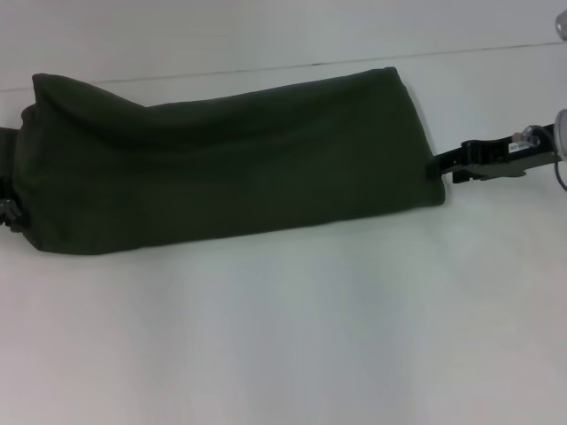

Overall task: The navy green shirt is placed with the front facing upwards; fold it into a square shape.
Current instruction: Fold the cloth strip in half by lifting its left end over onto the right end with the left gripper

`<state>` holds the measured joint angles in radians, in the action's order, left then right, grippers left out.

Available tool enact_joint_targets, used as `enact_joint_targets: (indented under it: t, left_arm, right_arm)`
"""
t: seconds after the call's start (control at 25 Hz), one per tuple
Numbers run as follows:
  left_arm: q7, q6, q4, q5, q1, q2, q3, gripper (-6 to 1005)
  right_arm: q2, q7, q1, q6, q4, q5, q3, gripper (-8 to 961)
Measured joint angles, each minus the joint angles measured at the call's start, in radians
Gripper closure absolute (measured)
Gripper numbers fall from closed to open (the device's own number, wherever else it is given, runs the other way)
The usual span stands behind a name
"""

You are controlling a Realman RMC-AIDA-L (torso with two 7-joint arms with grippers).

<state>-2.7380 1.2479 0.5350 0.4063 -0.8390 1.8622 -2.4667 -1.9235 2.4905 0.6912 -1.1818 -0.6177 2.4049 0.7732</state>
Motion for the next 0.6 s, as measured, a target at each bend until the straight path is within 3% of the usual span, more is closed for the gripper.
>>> enact_joint_targets:
  t: [0.6]
  left_arm:
    - [-0.001, -0.004, 0.015, 0.001, -0.001, -0.002, 0.0, 950]
  right_arm:
    - [-0.01, -0.006, 0.042, 0.06, 0.101, -0.002, 0.01, 386]
